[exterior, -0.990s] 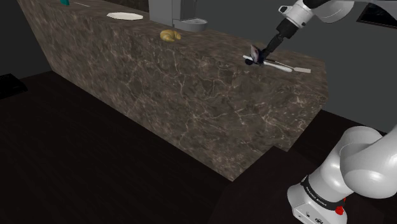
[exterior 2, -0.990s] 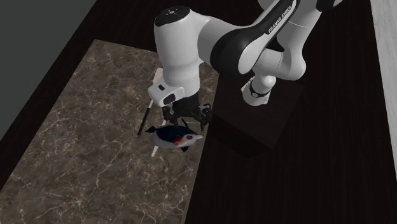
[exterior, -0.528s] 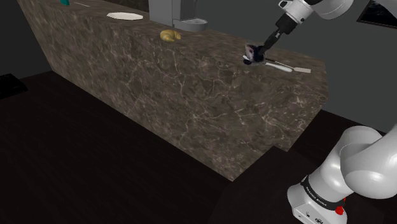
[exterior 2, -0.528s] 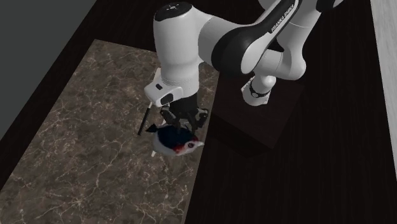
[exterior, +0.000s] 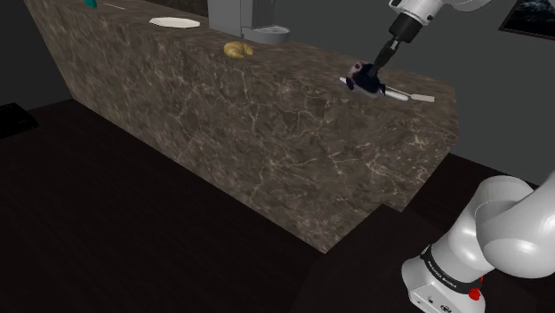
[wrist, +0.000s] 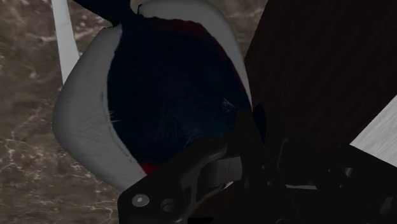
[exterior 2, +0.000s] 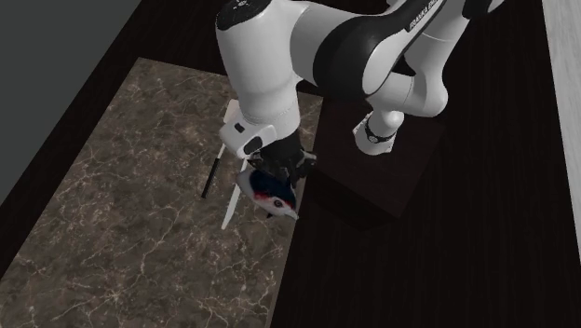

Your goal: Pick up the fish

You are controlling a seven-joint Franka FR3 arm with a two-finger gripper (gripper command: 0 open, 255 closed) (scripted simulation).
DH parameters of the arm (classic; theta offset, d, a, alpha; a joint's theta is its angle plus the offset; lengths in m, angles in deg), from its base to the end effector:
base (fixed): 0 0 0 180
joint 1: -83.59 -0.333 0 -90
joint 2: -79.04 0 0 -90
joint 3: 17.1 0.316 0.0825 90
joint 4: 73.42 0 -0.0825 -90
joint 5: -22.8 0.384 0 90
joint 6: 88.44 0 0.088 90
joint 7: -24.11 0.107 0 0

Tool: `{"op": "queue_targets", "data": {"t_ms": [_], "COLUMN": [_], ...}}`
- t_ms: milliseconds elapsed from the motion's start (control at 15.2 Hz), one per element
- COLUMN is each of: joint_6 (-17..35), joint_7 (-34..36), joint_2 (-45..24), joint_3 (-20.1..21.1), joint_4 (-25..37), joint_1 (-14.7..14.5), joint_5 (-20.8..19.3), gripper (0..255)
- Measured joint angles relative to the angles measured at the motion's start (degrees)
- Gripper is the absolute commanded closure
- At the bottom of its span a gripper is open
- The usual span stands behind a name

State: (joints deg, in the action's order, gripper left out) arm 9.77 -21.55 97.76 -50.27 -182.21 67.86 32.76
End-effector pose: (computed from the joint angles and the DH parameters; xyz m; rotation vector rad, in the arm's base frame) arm 0.4500 -0.1661 0.6233 -2.7783 -0.6974 -0.3713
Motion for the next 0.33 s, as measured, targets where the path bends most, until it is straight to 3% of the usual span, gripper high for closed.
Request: {"op": "queue_targets", "data": {"t_ms": [330], "joint_6": [-3.56], "joint_7": [0.59], "joint_2": [-0.92], "joint_3": [-0.19], "joint_4": [4.32], "joint_1": [-0.29], "joint_5": [0.36], "gripper": [255]}}
